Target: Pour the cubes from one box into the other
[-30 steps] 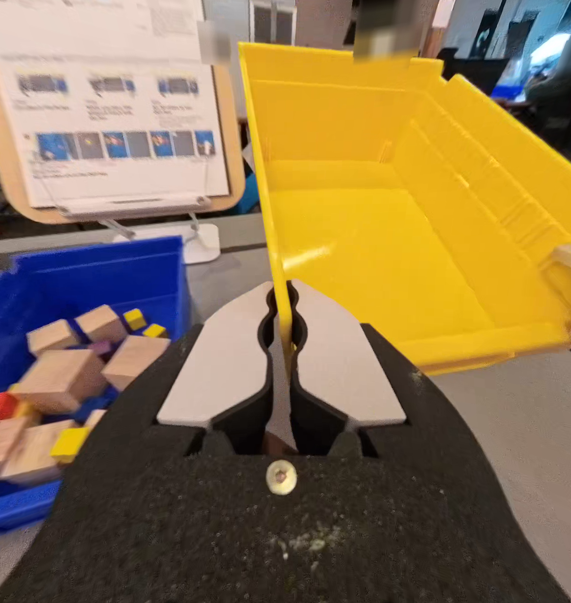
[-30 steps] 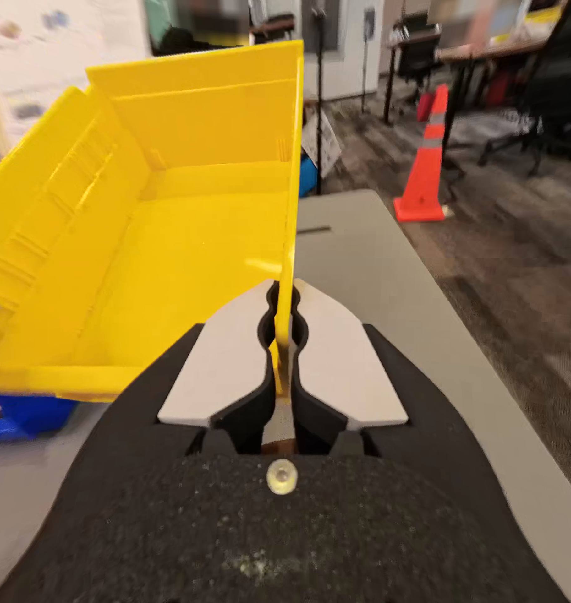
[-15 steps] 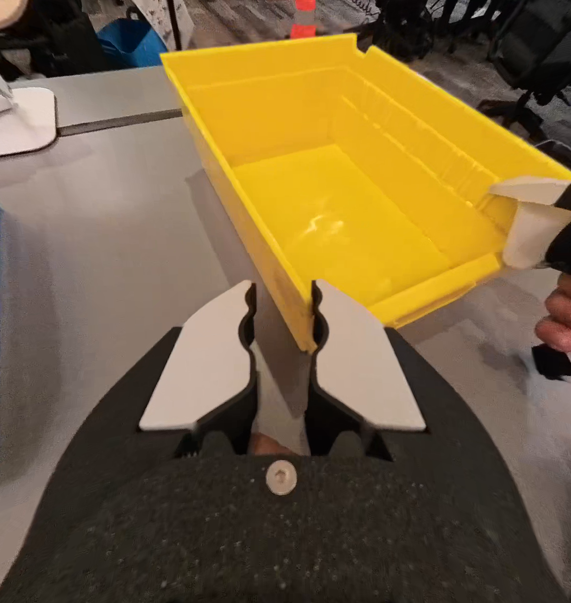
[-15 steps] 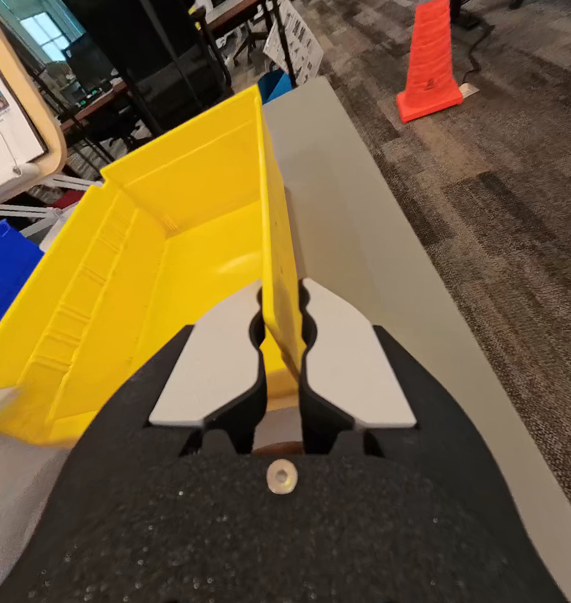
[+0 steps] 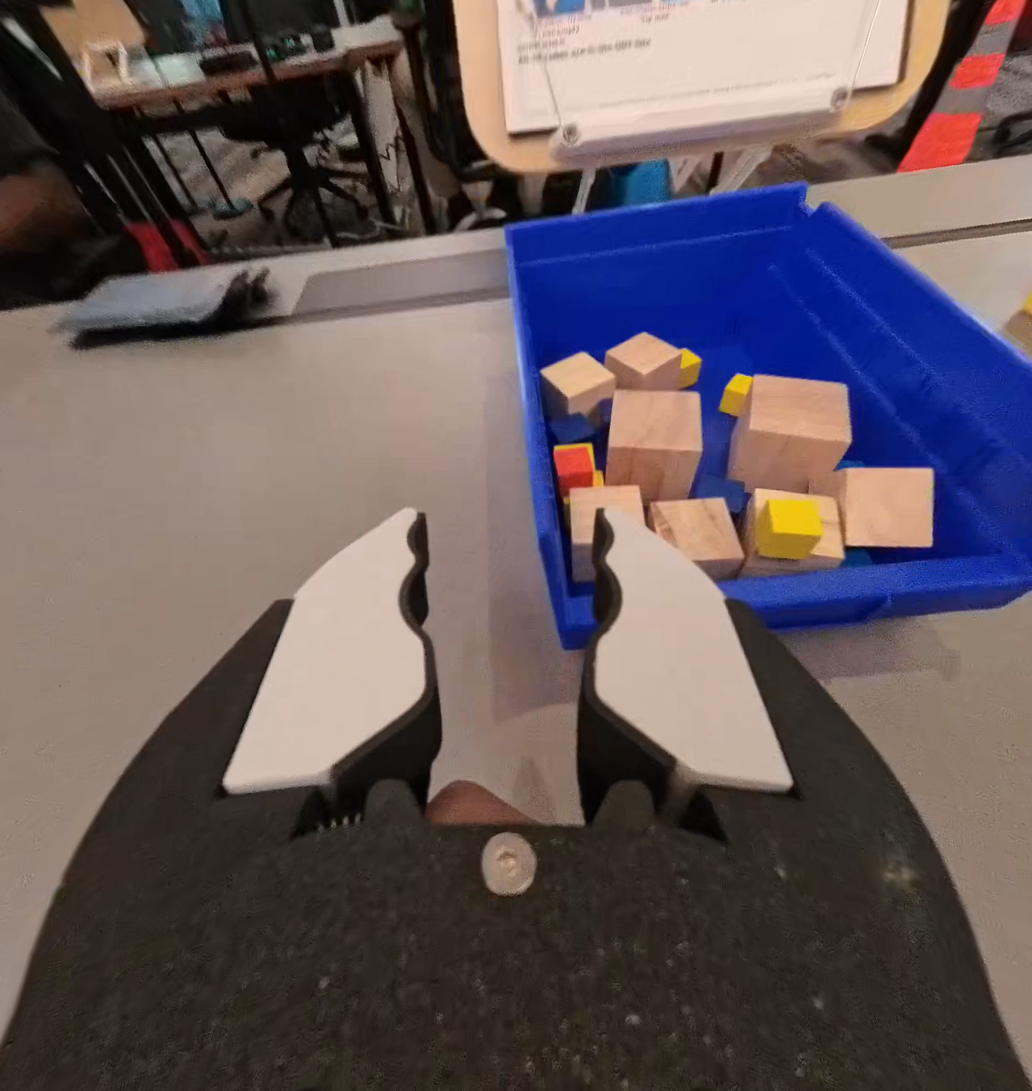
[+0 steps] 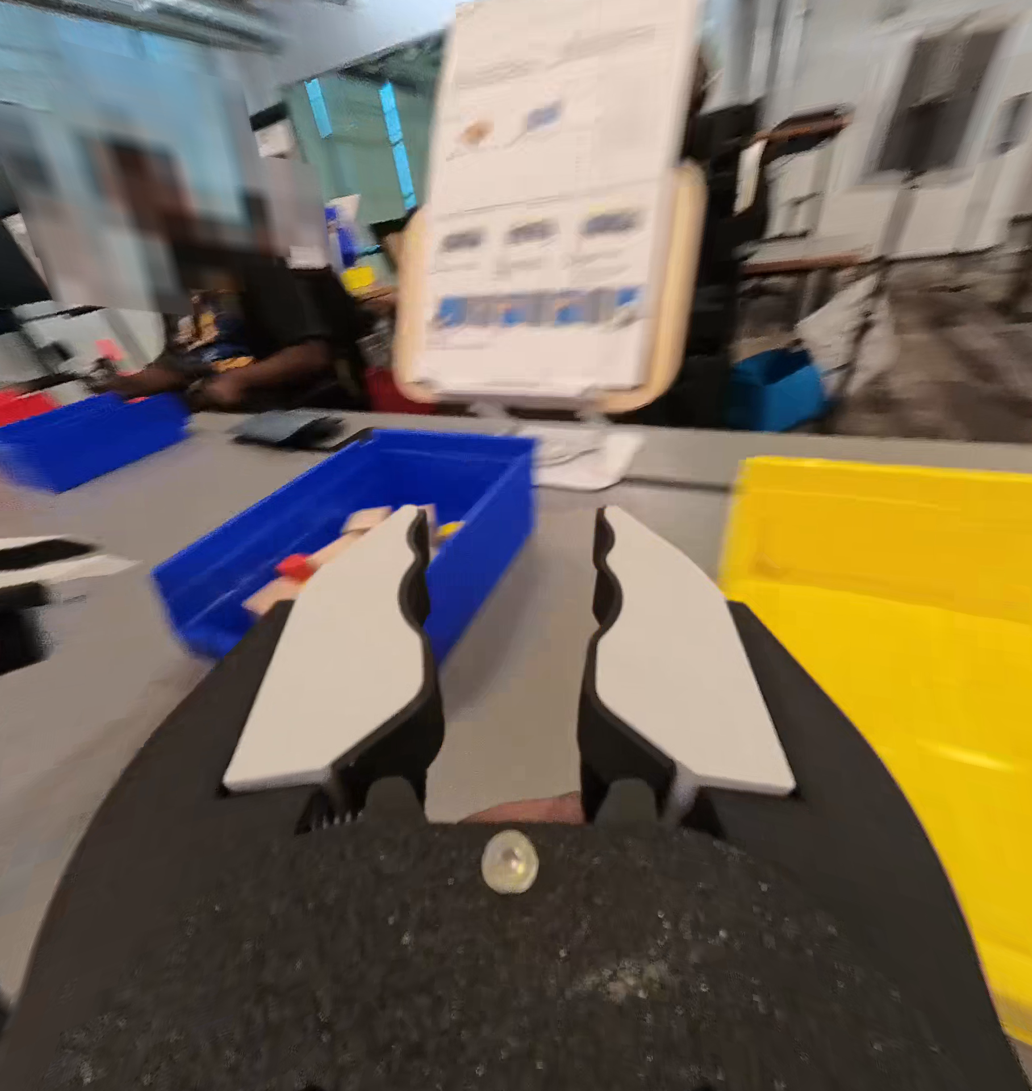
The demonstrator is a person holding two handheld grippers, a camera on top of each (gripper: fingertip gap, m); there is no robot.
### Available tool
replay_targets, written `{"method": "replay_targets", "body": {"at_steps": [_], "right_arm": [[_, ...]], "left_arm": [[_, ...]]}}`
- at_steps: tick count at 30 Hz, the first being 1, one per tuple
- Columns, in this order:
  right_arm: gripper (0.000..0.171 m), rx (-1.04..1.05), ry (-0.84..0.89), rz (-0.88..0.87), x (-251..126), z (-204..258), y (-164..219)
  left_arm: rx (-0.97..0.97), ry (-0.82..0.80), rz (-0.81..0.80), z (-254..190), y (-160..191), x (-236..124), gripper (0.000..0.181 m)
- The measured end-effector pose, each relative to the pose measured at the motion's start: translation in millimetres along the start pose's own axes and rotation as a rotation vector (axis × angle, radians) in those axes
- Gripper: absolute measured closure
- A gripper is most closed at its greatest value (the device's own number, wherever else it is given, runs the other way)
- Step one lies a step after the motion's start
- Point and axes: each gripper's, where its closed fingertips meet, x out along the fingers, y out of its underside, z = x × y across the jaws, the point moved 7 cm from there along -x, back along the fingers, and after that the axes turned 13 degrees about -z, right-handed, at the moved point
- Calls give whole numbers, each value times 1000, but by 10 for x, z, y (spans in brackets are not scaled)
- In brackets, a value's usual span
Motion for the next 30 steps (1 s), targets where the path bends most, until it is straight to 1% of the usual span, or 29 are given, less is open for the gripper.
{"method": "replay_targets", "body": {"at_steps": [2,3,4,5,6,7,8,9,12,15,18,21,26,29,30], "right_arm": [[95,47,-71,90,318,510,464],[89,54,-79,152,456,681,691],[89,47,-50,218,568,777,903],[90,35,19,295,657,798,1106],[98,44,103,365,728,783,1280],[126,71,139,415,782,791,1412],[148,92,143,435,813,826,1504],[157,56,178,404,819,825,1513],[168,-39,298,409,809,906,1481],[169,-57,335,369,858,1108,1464],[168,-81,301,295,1039,1459,1359],[167,-72,248,294,1304,1923,1342],[167,-61,165,375,1668,2649,1689],[166,-43,164,436,1715,2881,1916],[164,-46,149,398,1722,2934,1927]], "left_arm": [[-10,38,55,54,153,148,127],[-7,48,82,53,222,244,123],[-34,71,112,34,289,334,123],[-84,100,148,0,346,409,125],[-118,123,174,-47,395,477,131],[-133,140,182,-73,430,541,147],[-147,157,171,-83,435,572,168],[-146,133,166,-54,432,590,176],[-68,134,169,-36,427,555,178],[-58,90,145,121,356,514,178],[-32,39,93,480,206,470,178],[-37,-22,111,1010,155,423,178],[-75,-91,141,1817,322,301,179],[-80,-69,214,2083,531,326,179],[-101,-63,220,2129,623,347,178]]}}
